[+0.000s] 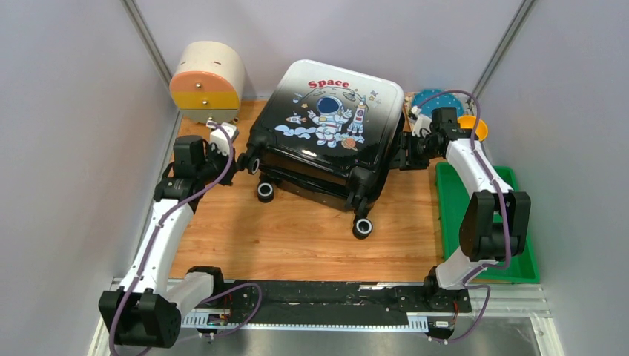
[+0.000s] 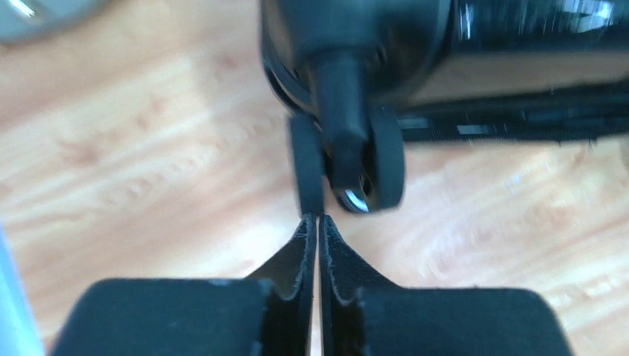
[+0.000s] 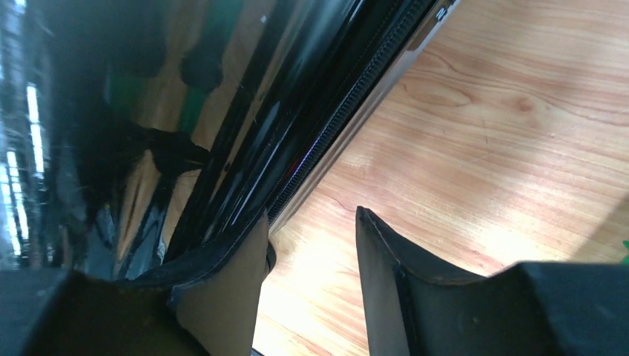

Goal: Open, take out, and arrange the luggage

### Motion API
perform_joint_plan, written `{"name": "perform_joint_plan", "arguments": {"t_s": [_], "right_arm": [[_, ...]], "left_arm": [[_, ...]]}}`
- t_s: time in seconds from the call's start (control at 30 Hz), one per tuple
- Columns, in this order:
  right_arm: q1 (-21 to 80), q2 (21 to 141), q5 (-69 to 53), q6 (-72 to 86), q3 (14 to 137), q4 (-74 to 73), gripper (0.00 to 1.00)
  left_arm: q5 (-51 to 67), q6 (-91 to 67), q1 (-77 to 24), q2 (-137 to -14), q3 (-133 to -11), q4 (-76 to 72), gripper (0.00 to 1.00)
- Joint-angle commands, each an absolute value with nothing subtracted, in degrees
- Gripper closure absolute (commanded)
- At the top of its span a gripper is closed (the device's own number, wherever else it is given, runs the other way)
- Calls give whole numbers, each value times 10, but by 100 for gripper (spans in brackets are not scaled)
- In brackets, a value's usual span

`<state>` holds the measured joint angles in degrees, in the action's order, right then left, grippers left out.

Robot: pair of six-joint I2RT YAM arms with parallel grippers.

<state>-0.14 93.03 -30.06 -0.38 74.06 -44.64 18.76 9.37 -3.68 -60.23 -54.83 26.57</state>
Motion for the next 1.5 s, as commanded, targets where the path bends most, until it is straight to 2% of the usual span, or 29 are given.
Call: {"name": "perform_joint_plan", "arguments": {"t_s": [0.0, 0.03, 0.1, 0.13, 0.23, 0.3, 0.33, 0.4, 0.53, 0.77, 1.03, 1.13, 1.17, 1.2, 1.27, 1.3, 1.37, 1.4, 1.43, 1.47], "right_arm": [[-3, 919, -319, -13, 772, -430, 48], [-3, 905, -324, -19, 770, -433, 47], [-4, 888, -328, -45, 769, -435, 44], [-10, 873, -329, -48, 770, -437, 43], [-33, 860, -344, -61, 779, -446, 40], [-43, 856, -352, -83, 792, -461, 37], [-51, 855, -352, -89, 795, -474, 35], [-58, 852, -361, -96, 801, -481, 28], [-74, 855, -365, -109, 809, -487, 21], [-81, 873, -367, -102, 839, -487, 20], [-82, 875, -367, -97, 836, -486, 20], [-82, 876, -364, -94, 836, -483, 20], [-82, 876, -363, -94, 836, -483, 20], [-82, 875, -361, -93, 834, -483, 20], [-82, 875, -358, -92, 834, -480, 20], [-82, 874, -354, -92, 834, -480, 20], [-82, 873, -352, -95, 834, -480, 20], [-83, 870, -347, -98, 833, -480, 20], [-83, 868, -345, -98, 833, -481, 20], [-83, 866, -342, -105, 834, -481, 20]], "left_arm": [[186, 93, -42, -611, -514, 370, 100], [182, 90, -42, -615, -520, 369, 99], [189, 85, -36, -628, -541, 370, 74], [197, 67, -33, -626, -547, 361, 55], [214, 48, -16, -607, -559, 337, 35], [231, 63, -16, -606, -590, 342, 29], [235, 82, -16, -613, -605, 366, 20], [261, 102, -16, -625, -645, 396, 18], [287, 119, -17, -653, -675, 434, 17], [274, 103, -40, -745, -743, 430, 16], [205, 101, -79, -807, -745, 416, 15], [189, 94, -92, -815, -737, 409, 15], [185, 91, -94, -816, -732, 404, 19], [180, 85, -94, -817, -729, 400, 28], [177, 71, -95, -826, -729, 403, 40], [175, 72, -95, -829, -729, 408, 52], [169, 76, -95, -826, -720, 410, 68], [161, 87, -94, -823, -715, 410, 90], [158, 96, -94, -811, -708, 411, 98], [150, 102, -94, -804, -693, 412, 100]]}}
